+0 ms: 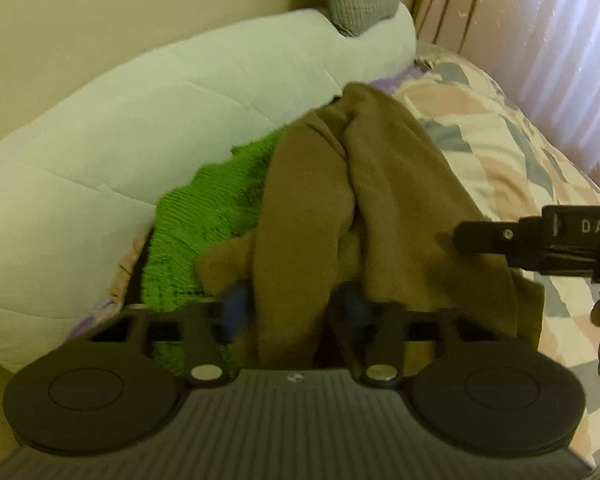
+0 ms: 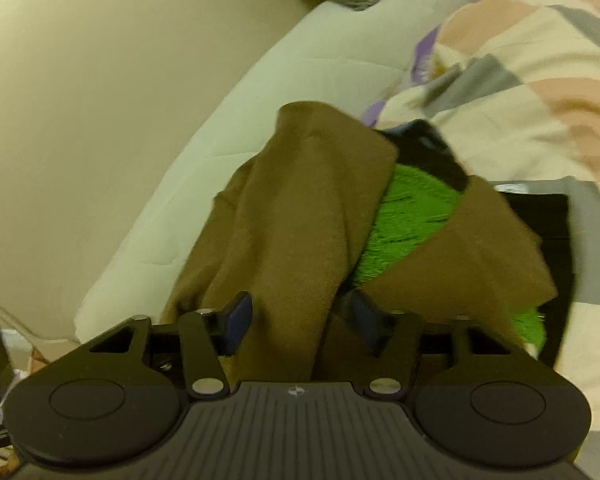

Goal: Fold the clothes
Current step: 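Grasp the brown shirt with the left gripper while the right gripper grasps it too, then lift the brown shirt off the pile with both grippers and shake it out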

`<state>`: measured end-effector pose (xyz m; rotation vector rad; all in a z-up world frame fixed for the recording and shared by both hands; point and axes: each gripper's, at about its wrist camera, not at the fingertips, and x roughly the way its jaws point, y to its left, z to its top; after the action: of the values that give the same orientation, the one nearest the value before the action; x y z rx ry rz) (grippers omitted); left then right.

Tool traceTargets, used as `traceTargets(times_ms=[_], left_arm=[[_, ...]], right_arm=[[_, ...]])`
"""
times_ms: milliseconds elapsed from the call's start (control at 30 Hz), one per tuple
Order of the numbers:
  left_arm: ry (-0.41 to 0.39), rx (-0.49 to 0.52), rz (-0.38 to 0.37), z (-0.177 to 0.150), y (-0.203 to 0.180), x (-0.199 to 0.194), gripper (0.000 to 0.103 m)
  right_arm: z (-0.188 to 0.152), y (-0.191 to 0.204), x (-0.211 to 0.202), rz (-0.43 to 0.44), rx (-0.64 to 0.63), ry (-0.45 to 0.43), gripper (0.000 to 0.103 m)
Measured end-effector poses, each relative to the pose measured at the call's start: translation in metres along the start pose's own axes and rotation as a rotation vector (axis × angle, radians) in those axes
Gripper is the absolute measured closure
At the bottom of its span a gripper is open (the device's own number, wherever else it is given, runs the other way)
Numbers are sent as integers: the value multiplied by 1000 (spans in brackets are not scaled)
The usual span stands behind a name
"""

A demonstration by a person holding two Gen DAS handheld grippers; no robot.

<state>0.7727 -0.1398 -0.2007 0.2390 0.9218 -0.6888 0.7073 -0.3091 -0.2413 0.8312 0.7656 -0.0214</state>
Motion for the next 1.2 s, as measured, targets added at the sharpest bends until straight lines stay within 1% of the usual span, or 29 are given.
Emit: traceTargets(times_ms=[33, 67, 100, 133, 167, 267, 300, 367, 400, 433, 467, 500, 533, 567, 600, 633, 700, 767, 800, 867, 900, 933, 967, 1000, 1033, 1067, 1100, 1133, 1200], left_arm=[[-7, -12, -20, 0, 3, -2, 89], [-15, -22, -35, -1, 6, -6, 90], [-24, -25, -42, -1, 10, -14, 98], [-34, -24, -39, -2, 15, -22, 99], [-46, -16, -19, -4, 21, -32, 99], [-42, -6, 9, -6, 41, -58, 99], [-32, 2, 11, -6, 45, -63, 98], [-12, 36, -13, 0, 41, -66, 96], [-5, 55, -32, 4, 36, -66, 94], [-1, 77, -59, 11, 29, -65, 86], [-7, 96, -89, 18, 23, -64, 81], [-23, 110, -118, 25, 16, -65, 70], [-41, 121, -146, 32, 12, -67, 62], [-58, 131, -183, 41, 7, -68, 58], [-75, 139, -222, 50, 2, -68, 48], [-88, 150, -254, 59, -3, -66, 32], [-85, 177, -283, 77, -12, -50, 18], [-16, 177, -287, 94, -18, -19, 18], [27, 176, -288, 101, -20, -2, 19], [138, 184, -268, 101, -24, 33, 28], [189, 193, -253, 97, -27, 48, 42], [227, 205, -242, 91, -30, 57, 59], [242, 213, -238, 82, -31, 60, 68], [230, 217, -236, 75, -33, 56, 79], [218, 222, -233, 69, -35, 51, 86], [206, 227, -231, 63, -36, 46, 89], [194, 231, -229, 56, -38, 41, 93], [177, 235, -224, 51, -40, 34, 94], [129, 234, -202, 41, -41, 3, 94]], right_arm=[[-1, -3, -1, 19, 6, -1, 90], [-1, -8, -5, 40, 27, -5, 95], [0, -16, -17, 60, 59, -13, 96], [-1, -23, -31, 70, 79, -23, 97], [-1, -30, -46, 70, 88, -33, 97], [-4, -52, -84, 22, 116, -41, 97], [-6, -60, -91, 9, 127, -33, 97], [-11, -73, -92, 5, 148, 3, 96], [-13, -78, -91, 9, 161, 13, 85], [-13, -80, -91, 19, 173, 6, 82], [-13, -81, -91, 28, 180, -9, 75], [-11, -82, -92, 39, 188, -29, 60], [-8, -82, -93, 52, 195, -51, 55], [-4, -82, -93, 67, 202, -69, 54], [-1, -83, -93, 79, 211, -80, 54], [1, -84, -91, 83, 223, -80, 54], [8, -93, -83, 79, 250, -75, 51], [12, -103, -71, 82, 285, -65, 50], [13, -107, -66, 97, 308, -62, 50], [15, -114, -56, 119, 359, -63, 48], [16, -115, -52, 125, 372, -62, 48], [16, -115, -50, 129, 372, -58, 48], [17, -115, -47, 132, 372, -54, 48], [17, -114, -44, 134, 368, -48, 48], [17, -112, -43, 141, 350, -47, 49], [15, -108, -44, 154, 321, -51, 65], [13, -102, -47, 159, 288, -61, 91], [9, -95, -54, 153, 249, -77, 92], [-5, -76, -70, 162, 135, -127, 94]])
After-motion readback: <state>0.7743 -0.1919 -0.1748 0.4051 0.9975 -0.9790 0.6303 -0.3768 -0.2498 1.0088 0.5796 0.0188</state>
